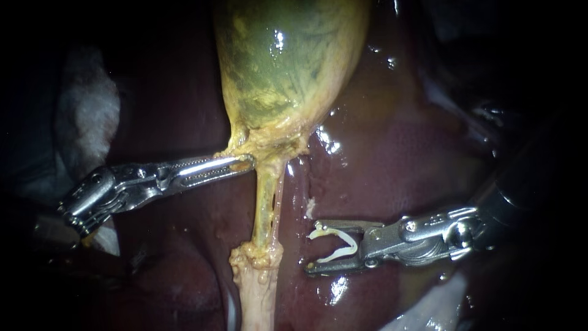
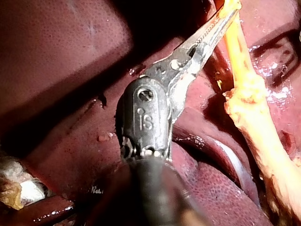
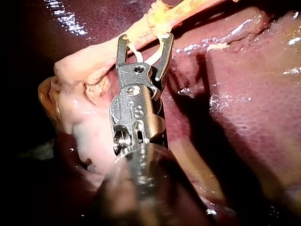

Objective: Clipping first clip left tube

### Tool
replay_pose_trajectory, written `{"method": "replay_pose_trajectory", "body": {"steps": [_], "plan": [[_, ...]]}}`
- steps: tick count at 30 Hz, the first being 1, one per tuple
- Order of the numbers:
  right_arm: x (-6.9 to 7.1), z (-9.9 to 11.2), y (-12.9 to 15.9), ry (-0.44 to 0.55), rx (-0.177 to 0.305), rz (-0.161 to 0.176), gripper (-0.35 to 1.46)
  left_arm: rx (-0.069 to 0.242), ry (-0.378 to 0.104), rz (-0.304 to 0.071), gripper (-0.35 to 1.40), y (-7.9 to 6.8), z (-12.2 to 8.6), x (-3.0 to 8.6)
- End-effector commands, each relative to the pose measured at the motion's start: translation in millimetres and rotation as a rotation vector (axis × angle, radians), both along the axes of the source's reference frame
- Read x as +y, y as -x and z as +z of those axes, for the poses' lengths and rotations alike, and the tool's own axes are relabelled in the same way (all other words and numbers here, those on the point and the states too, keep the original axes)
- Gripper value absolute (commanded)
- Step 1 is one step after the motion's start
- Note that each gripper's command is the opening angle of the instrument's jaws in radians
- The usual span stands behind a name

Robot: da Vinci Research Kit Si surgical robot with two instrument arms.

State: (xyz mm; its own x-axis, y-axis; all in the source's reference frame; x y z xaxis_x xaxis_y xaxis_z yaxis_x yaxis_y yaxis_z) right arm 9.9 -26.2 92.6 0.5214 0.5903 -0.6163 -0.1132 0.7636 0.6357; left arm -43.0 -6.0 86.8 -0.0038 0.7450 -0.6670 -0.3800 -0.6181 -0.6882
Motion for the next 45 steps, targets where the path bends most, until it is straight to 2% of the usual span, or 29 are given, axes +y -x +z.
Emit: {"method": "replay_pose_trajectory", "body": {"steps": [1,8,11,18,23,30,39,45], "plan": [[0.0,0.0,0.0,0.000,0.000,0.000,0.59,0.000,0.000,0.000,-0.35,0.0,0.0,0.0],[0.0,0.0,0.0,0.000,0.000,0.000,0.59,-0.001,-0.001,0.000,-0.35,0.0,0.0,0.1],[0.0,0.0,0.0,0.000,0.000,0.000,0.59,0.005,-0.009,0.013,-0.35,-0.3,-0.3,0.6],[-0.1,-0.1,0.0,-0.005,-0.002,0.002,0.59,0.016,-0.044,0.066,-0.35,-1.9,-2.0,2.6],[-0.2,-0.2,-0.2,-0.035,-0.013,0.019,0.59,0.049,-0.039,0.123,-0.35,-3.0,-3.8,4.2],[-0.3,-0.4,-1.0,-0.065,-0.025,0.039,0.59,0.091,-0.052,0.186,-0.32,-3.9,-5.9,5.8],[-0.1,-0.9,-3.0,-0.078,-0.034,0.055,0.58,0.133,-0.083,0.235,-0.35,-4.0,-7.2,5.8],[0.4,-0.5,-5.6,-0.088,-0.045,0.076,0.56,0.142,-0.087,0.242,-0.35,-3.9,-7.4,5.7]]}}
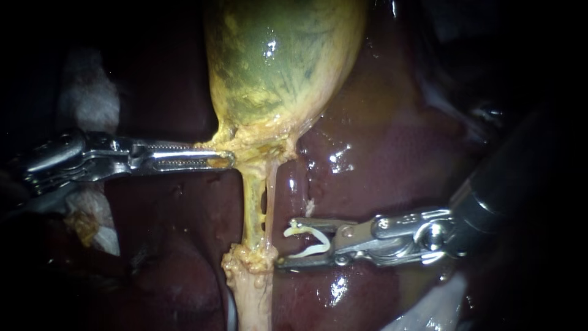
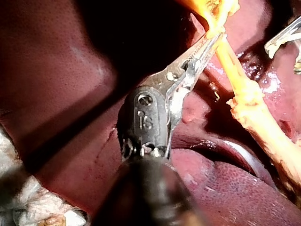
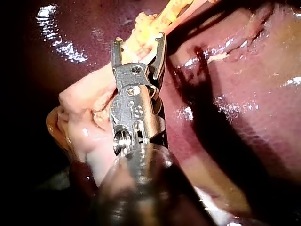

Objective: Clipping first clip left tube

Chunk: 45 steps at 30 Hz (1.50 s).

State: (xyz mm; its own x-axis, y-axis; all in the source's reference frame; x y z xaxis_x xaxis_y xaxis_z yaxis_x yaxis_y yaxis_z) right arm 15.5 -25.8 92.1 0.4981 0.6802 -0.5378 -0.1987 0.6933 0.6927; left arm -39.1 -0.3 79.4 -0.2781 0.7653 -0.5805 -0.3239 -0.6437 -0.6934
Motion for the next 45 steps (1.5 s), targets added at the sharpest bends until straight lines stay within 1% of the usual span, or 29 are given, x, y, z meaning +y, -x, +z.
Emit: {"method": "replay_pose_trajectory", "body": {"steps": [1,5,9,12,18,21,29,35,45], "plan": [[0.1,0.1,-0.7,0.000,-0.003,0.003,0.56,0.000,0.000,-0.001,-0.35,0.0,0.0,0.0],[0.2,0.6,-2.7,-0.003,-0.010,0.015,0.56,0.000,0.000,-0.001,-0.35,-0.1,-0.1,-0.1],[0.2,1.3,-3.8,0.001,-0.014,0.020,0.56,0.002,0.000,0.001,-0.35,-0.1,-0.1,-0.1],[0.2,2.1,-3.9,0.005,-0.016,0.022,0.56,0.002,-0.001,0.001,-0.35,0.0,-0.2,-0.2],[-0.1,4.9,-3.7,0.021,-0.018,0.021,0.56,0.001,-0.003,0.001,-0.35,0.0,-0.6,-0.2],[-0.1,5.7,-3.5,0.023,-0.018,0.018,0.57,0.000,-0.004,0.001,-0.35,-0.1,-0.9,-0.1],[0.3,6.2,-3.5,0.024,-0.019,0.021,0.56,0.000,-0.007,0.001,-0.35,0.0,-1.4,-0.1],[0.5,7.2,-4.2,0.024,-0.024,0.028,0.56,0.000,-0.008,0.000,-0.35,0.3,-1.7,-0.3],[-0.2,8.7,-5.5,0.004,-0.037,0.048,0.57,0.000,-0.010,-0.002,-0.35,0.7,-2.4,-0.4]]}}
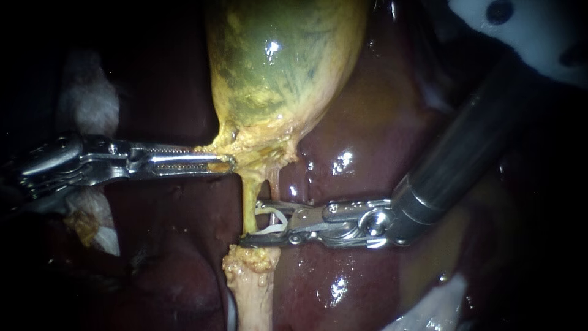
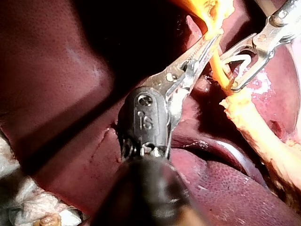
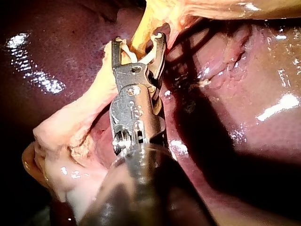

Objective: Clipping first clip left tube

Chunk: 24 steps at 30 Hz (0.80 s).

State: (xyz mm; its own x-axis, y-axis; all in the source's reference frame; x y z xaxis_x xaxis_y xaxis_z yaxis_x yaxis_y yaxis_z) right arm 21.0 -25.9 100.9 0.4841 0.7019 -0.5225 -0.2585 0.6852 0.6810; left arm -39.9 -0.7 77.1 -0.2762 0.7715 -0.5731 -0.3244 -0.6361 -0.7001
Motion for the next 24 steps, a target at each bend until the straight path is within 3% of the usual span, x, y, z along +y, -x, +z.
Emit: {"method": "replay_pose_trajectory", "body": {"steps": [1,13,24], "plan": [[-0.2,0.0,-0.2,-0.004,-0.001,0.002,0.57,0.001,0.000,-0.001,-0.35,0.0,0.0,0.0],[-1.3,0.1,-1.8,-0.084,-0.027,0.054,0.58,0.000,-0.002,-0.001,-0.35,0.1,-0.3,0.1],[-1.8,-0.1,-2.2,-0.122,-0.037,0.076,0.54,0.000,-0.002,-0.001,-0.35,0.1,-0.4,0.1]]}}
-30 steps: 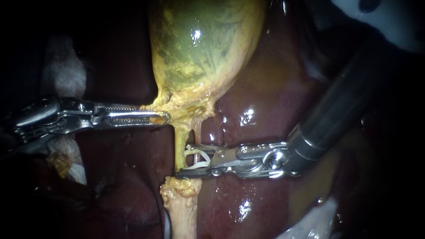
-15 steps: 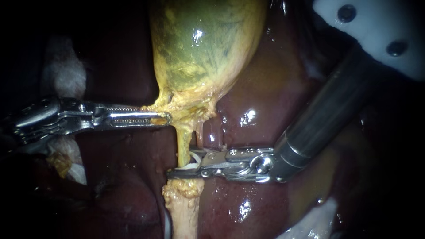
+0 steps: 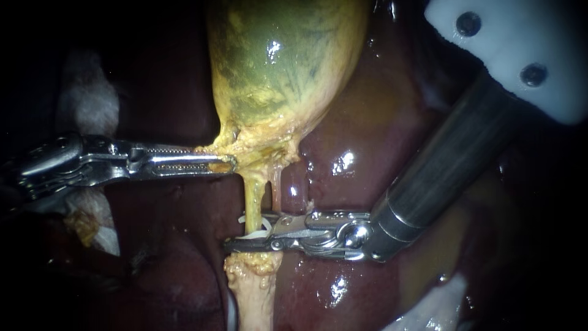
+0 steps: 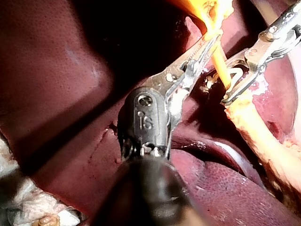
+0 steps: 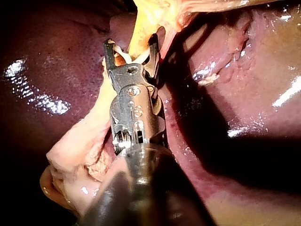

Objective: Clipping first clip left tube

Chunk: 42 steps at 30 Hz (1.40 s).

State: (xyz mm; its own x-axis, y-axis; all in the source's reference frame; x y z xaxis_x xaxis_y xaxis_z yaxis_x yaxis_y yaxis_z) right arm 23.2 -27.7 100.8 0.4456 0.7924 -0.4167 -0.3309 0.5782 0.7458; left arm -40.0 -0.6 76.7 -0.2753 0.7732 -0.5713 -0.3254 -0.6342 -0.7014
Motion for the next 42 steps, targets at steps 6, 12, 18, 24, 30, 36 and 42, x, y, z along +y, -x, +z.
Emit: {"method": "replay_pose_trajectory", "body": {"steps": [6,12,18,24,30,36,42], "plan": [[-0.5,-0.4,-0.1,-0.048,-0.013,0.029,0.39,0.000,0.000,0.000,-0.35,0.0,0.0,0.0],[-0.7,-0.7,-0.2,-0.137,-0.037,0.083,-0.02,0.000,0.000,0.000,-0.35,0.0,0.0,0.0],[-0.1,-0.4,-0.1,-0.217,-0.059,0.134,-0.14,0.000,0.000,0.000,-0.35,0.0,0.0,0.0],[-0.1,-0.3,-0.1,-0.236,-0.065,0.146,-0.17,0.000,0.000,0.000,-0.35,0.0,0.0,0.0],[-0.1,-0.3,-0.1,-0.246,-0.068,0.152,-0.19,0.000,0.000,0.000,-0.35,0.0,0.0,0.0],[-0.1,-0.3,-0.1,-0.256,-0.070,0.158,-0.19,0.000,0.000,0.000,-0.35,0.0,0.0,0.0],[-0.1,-0.3,-0.1,-0.261,-0.071,0.161,-0.19,0.000,0.000,0.000,-0.35,0.0,0.0,0.0]]}}
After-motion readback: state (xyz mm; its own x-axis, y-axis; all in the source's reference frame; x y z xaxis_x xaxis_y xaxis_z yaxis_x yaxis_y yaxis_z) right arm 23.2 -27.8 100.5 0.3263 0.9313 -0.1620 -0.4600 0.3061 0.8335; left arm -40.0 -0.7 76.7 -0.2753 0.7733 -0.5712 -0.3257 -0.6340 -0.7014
